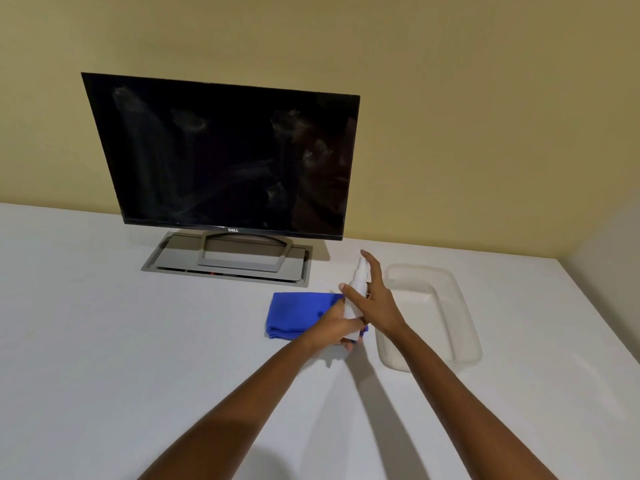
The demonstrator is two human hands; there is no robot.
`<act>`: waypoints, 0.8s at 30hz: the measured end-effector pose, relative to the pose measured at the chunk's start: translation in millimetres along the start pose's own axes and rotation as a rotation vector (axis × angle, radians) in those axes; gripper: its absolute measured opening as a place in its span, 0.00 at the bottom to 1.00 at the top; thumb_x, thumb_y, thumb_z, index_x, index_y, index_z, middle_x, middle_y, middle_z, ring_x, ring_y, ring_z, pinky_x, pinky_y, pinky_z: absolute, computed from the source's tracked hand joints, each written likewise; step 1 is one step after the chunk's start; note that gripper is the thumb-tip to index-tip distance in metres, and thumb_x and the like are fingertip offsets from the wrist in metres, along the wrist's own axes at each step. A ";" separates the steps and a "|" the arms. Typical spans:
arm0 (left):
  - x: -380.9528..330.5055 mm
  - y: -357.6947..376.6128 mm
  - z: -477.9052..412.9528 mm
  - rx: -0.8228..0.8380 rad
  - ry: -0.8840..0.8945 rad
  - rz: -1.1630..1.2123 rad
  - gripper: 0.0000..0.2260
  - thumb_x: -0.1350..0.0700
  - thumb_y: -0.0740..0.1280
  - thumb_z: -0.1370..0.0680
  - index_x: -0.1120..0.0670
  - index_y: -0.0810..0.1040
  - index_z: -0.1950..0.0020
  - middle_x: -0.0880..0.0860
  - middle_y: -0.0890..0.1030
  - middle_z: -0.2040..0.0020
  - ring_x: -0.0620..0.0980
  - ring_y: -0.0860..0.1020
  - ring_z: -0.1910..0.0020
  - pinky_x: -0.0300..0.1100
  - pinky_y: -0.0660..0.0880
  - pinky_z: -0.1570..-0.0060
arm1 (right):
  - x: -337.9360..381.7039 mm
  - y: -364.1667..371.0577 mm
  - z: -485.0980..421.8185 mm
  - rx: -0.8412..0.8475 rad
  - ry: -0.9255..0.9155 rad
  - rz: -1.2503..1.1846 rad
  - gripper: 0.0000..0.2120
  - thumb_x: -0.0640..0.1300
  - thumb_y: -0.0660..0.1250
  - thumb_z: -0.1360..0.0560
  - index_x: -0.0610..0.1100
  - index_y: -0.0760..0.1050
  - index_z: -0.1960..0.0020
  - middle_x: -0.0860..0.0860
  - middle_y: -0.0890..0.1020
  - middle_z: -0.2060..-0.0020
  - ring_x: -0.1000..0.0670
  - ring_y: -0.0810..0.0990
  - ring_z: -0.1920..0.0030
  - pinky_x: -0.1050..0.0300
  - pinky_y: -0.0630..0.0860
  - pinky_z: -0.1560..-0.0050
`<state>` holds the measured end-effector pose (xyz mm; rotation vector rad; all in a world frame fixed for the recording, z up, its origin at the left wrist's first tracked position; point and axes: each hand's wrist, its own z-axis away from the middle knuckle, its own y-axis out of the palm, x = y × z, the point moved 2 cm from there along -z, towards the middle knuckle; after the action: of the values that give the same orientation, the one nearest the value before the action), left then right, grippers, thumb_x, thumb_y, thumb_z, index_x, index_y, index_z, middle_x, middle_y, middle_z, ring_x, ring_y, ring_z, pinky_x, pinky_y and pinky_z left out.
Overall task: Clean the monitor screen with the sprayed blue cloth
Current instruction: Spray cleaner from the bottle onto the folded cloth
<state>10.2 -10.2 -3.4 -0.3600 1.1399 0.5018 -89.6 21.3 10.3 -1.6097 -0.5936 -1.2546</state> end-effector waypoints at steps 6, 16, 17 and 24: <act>26.4 -7.2 16.2 0.068 -0.030 -0.094 0.16 0.54 0.62 0.22 0.55 0.66 0.35 0.62 0.79 0.45 0.44 0.79 0.67 0.34 0.76 0.69 | -27.4 16.8 14.3 -0.148 0.333 -0.462 0.19 0.43 0.60 0.21 0.53 0.59 0.33 0.44 0.78 0.58 0.48 0.79 0.64 0.56 0.79 0.65; 56.8 -96.2 36.2 -0.606 -0.084 0.011 0.12 0.61 0.55 0.20 0.64 0.74 0.43 0.56 0.77 0.64 0.50 0.74 0.69 0.38 0.70 0.69 | -30.2 38.1 23.4 -0.166 0.667 -1.228 0.08 0.39 0.61 0.24 0.44 0.67 0.63 0.48 0.75 0.79 0.54 0.74 0.82 0.67 0.72 0.81; 59.2 -103.1 36.5 -0.614 -0.107 0.003 0.12 0.61 0.55 0.20 0.64 0.74 0.43 0.57 0.77 0.62 0.50 0.74 0.69 0.39 0.70 0.68 | -28.6 37.2 21.1 -0.216 0.656 -1.270 0.08 0.39 0.61 0.24 0.44 0.67 0.62 0.47 0.75 0.76 0.53 0.75 0.80 0.66 0.74 0.80; 63.8 -122.7 25.2 -0.589 -0.171 -0.033 0.13 0.59 0.56 0.20 0.64 0.73 0.41 0.65 0.79 0.50 0.57 0.76 0.57 0.39 0.72 0.66 | -20.8 55.3 26.5 0.090 0.578 -0.723 0.23 0.35 0.61 0.25 0.58 0.63 0.38 0.44 0.73 0.67 0.51 0.73 0.77 0.62 0.72 0.77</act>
<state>118.0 -87.2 -50.5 -0.8272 0.8024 0.8230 -39.4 26.3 -30.4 -0.8835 -0.8683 -2.0817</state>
